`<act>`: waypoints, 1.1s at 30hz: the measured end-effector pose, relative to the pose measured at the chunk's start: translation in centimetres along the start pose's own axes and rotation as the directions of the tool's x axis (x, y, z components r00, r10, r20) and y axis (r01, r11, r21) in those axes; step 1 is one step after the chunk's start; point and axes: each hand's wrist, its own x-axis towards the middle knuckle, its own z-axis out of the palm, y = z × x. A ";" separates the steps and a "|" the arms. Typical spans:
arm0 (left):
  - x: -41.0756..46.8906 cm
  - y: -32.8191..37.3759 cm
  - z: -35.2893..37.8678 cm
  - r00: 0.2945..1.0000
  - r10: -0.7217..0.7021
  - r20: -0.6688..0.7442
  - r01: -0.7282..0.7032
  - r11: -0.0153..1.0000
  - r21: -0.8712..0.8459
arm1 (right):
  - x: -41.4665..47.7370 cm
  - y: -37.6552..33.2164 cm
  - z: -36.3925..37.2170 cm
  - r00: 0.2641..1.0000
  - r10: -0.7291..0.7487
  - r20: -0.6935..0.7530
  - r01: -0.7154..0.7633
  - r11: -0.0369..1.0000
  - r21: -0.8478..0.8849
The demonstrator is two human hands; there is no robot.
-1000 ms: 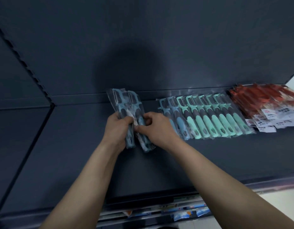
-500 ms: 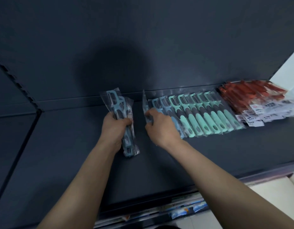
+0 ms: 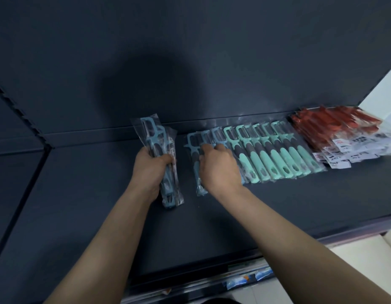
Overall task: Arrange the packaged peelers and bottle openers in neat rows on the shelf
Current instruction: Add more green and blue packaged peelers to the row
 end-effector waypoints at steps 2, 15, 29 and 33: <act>-0.1 0.0 0.1 1.000 -0.004 0.004 0.004 1.000 0.001 | -0.1 0.1 0.0 0.999 -0.046 0.025 0.047 0.999 -0.017; -0.6 -0.2 0.1 1.000 -0.005 -0.014 0.005 1.000 -0.013 | -0.4 -0.2 0.6 0.997 -0.079 0.001 0.078 0.987 -0.137; -1.4 0.4 -0.1 0.997 -0.061 0.040 0.063 0.997 -0.042 | -0.2 -0.1 0.6 0.979 -0.171 -0.110 0.160 0.982 -0.102; -1.8 0.8 0.0 0.993 -0.098 0.070 0.112 0.965 -0.236 | -0.8 -1.4 0.7 0.987 -0.154 0.049 0.123 0.915 0.385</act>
